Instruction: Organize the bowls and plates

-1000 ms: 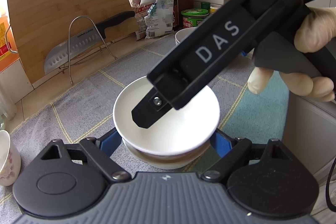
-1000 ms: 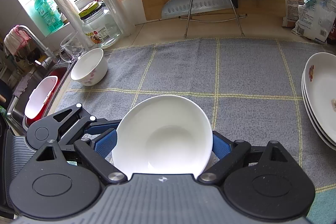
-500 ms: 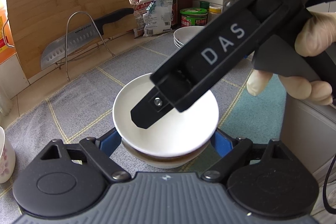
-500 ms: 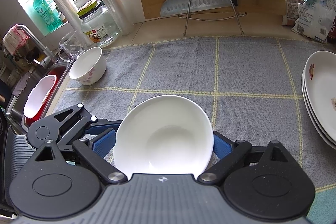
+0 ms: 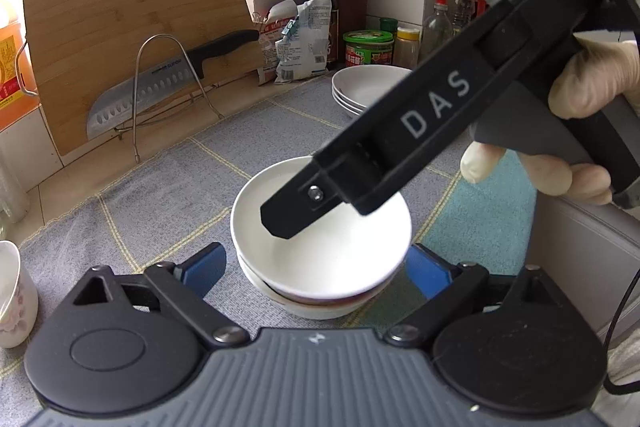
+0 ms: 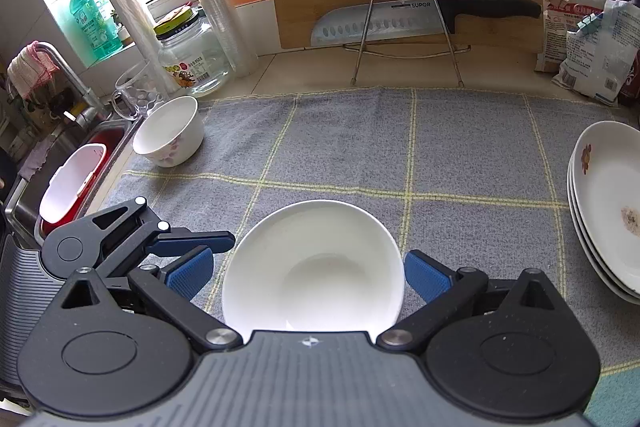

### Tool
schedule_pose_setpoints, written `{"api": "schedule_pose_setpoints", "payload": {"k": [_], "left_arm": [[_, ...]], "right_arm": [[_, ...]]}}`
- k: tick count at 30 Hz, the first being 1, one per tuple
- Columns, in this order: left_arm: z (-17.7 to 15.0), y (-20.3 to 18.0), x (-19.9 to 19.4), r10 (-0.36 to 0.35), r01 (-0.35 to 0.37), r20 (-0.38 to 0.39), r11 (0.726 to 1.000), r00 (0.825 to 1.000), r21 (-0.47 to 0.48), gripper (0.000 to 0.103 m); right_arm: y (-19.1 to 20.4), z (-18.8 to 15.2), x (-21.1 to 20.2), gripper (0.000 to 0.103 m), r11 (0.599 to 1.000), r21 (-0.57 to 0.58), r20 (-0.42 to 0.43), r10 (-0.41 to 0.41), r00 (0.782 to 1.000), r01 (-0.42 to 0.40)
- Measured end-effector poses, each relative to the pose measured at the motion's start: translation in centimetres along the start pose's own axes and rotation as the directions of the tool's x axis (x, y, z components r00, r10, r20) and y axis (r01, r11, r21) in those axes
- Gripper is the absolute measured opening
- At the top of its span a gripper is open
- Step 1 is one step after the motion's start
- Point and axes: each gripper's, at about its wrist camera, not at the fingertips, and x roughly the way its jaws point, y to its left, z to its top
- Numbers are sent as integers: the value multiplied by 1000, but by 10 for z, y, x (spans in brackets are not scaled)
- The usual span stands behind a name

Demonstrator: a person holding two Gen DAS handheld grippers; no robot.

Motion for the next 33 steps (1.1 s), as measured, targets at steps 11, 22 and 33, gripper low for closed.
{"api": "schedule_pose_setpoints", "payload": {"k": [11, 22, 33], "left_arm": [[-3, 8, -15, 45, -44, 28, 999, 999, -29, 97], [-13, 31, -29, 149, -144, 32, 983, 988, -111, 97], [-31, 62, -43, 277, -268, 4, 934, 961, -236, 97]], "right_arm": [[13, 5, 1, 103, 998, -60, 10, -16, 1000, 16], [33, 15, 5, 103, 990, -143, 14, -17, 1000, 19], [72, 33, 20, 103, 956, -292, 4, -9, 1000, 10]]}}
